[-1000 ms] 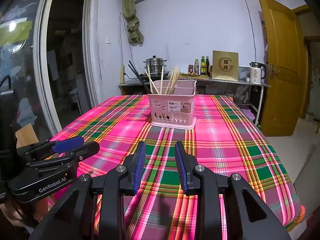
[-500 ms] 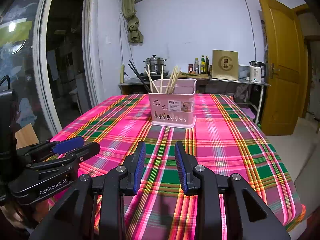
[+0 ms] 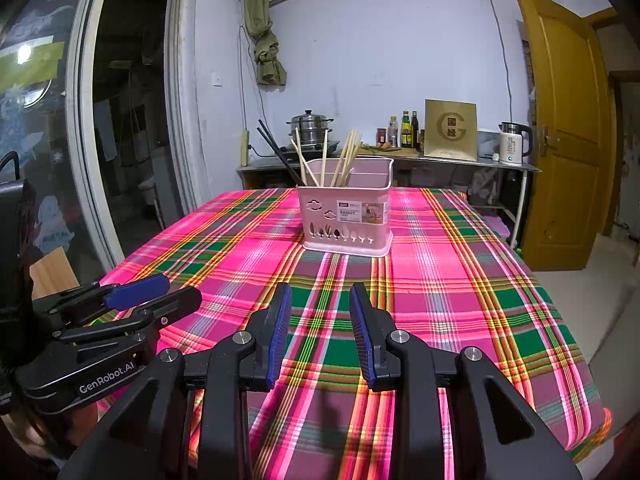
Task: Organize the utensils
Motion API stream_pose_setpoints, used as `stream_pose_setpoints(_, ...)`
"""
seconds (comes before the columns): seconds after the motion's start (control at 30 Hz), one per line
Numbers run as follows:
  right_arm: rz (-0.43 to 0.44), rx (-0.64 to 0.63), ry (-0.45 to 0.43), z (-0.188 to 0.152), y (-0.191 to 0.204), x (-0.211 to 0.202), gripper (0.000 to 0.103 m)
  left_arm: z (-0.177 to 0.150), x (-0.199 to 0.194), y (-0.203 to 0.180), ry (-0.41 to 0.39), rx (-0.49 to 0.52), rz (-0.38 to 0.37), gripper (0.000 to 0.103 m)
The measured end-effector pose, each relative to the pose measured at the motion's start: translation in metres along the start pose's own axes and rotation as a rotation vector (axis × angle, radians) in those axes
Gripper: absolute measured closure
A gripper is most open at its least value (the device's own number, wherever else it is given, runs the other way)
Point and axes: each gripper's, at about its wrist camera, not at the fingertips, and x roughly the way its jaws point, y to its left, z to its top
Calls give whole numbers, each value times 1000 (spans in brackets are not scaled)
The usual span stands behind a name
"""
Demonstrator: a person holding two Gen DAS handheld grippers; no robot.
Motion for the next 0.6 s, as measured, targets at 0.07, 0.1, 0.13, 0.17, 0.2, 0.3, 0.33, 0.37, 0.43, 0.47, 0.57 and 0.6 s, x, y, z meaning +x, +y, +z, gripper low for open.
stream_pose_setpoints(0.07, -1, 0, 0, 0, 0, 0, 72, 0, 0, 0, 0, 1, 2, 59)
stream_pose_setpoints(0.1, -1, 0, 1, 0, 0, 0, 72, 0, 0, 0, 0, 1, 2, 59)
stream_pose_setpoints(0.13, 0, 0, 1, 0, 0, 0, 72, 0, 0, -1, -1, 2, 4, 59)
stream_pose_setpoints(0.17, 0, 0, 0, 0, 0, 0, 72, 0, 1, 0, 0, 3, 5, 59)
stream_pose_setpoints(0.2, -1, 0, 1, 0, 0, 0, 72, -1, 1, -1, 1, 3, 5, 59)
stream_pose_setpoints(0.3, 1, 0, 3, -1, 1, 0, 72, -1, 1, -1, 6, 1, 6, 59)
stream_pose_setpoints(0.33, 1, 0, 4, -2, 2, 0, 72, -2, 1, -2, 6, 2, 6, 59)
stream_pose_setpoints(0.37, 1, 0, 5, -2, 2, 0, 72, -2, 1, -1, 8, 2, 6, 59)
stream_pose_setpoints(0.43, 2, 2, 6, -3, 2, 0, 72, -2, 2, -2, 8, 3, 6, 59)
stream_pose_setpoints(0.47, 1, 2, 6, -3, 2, 0, 72, -2, 2, -2, 8, 4, 6, 59)
stream_pose_setpoints(0.57, 2, 2, 6, -3, 2, 0, 72, -2, 2, -3, 11, 3, 3, 59)
stream_pose_setpoints(0.6, 2, 2, 5, -3, 2, 0, 72, -3, 2, -3, 11, 4, 3, 59)
